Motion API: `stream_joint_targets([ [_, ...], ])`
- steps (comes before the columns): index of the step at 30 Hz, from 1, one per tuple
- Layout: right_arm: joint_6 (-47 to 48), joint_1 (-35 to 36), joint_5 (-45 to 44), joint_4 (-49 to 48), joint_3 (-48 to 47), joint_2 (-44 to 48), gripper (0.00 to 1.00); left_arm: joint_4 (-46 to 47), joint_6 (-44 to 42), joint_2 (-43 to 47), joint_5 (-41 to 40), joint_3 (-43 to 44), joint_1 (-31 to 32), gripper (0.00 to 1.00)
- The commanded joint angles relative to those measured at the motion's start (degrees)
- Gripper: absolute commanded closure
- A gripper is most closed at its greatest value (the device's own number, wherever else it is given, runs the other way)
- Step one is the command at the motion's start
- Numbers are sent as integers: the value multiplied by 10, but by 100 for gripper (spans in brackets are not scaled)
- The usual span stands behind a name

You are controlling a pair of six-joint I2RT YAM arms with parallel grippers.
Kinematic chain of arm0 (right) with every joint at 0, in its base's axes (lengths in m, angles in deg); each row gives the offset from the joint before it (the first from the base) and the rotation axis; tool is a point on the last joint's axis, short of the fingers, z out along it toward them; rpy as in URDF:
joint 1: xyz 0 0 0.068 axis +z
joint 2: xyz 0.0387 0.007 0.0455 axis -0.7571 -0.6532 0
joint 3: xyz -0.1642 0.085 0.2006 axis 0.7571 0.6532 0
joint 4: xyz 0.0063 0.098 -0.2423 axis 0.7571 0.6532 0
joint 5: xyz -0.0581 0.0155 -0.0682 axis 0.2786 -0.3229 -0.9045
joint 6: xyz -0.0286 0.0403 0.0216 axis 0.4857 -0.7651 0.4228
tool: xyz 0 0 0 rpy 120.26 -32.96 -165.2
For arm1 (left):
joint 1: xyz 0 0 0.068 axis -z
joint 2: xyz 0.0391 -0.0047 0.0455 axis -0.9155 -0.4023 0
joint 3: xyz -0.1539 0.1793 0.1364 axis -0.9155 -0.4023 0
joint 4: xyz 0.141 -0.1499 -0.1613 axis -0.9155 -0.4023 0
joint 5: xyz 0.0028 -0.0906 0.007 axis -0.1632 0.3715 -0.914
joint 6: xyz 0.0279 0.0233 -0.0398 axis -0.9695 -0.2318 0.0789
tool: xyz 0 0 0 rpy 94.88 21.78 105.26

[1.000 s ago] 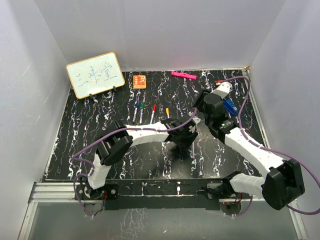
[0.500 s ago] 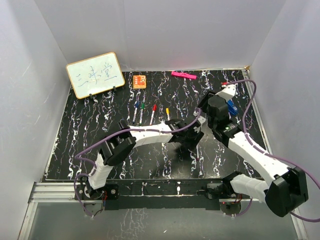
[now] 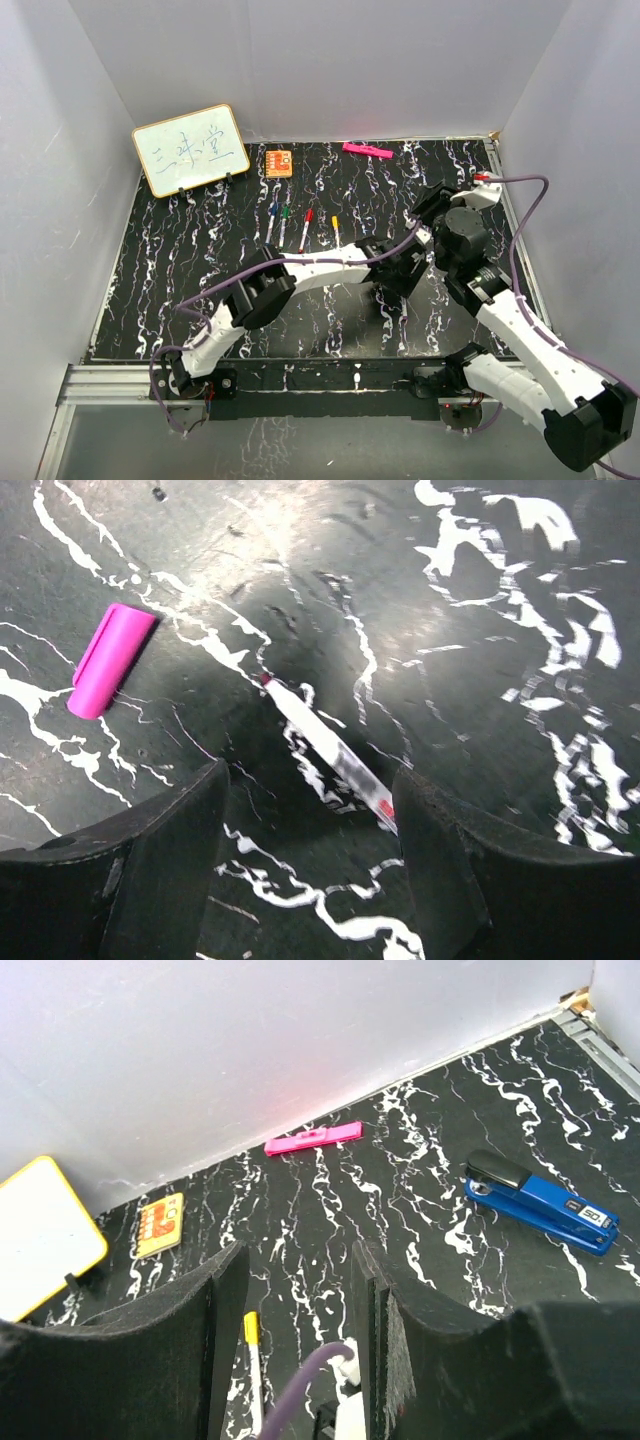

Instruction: Insert the pens into the pen caps

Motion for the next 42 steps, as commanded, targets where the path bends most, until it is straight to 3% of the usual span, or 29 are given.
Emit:
stream_joint_targets([
  [1,14,8,16,-38,7,32,57,-107,10,-44,-60,59,7,35],
  [9,12,8,16,-43,9,53,57,-198,-9,-114,-63,117,25,35],
  [17,20,8,6,-42,-6,51,55,-275,-67,-82,-29,55,25,48],
  [23,15,8,2,-41,-4,54,55,-328,-89,-43,-18,-2,25,48],
  [33,22,9,-2,-38,-8,59,54,-311,-97,-18,-15,-75,20,54],
  [37,23,8,1,-37,-2,66,54,-246,-83,11,18,-122,-13,58],
  [42,19,7,15,-34,2,66,54,-193,-67,33,35,-148,-65,54],
])
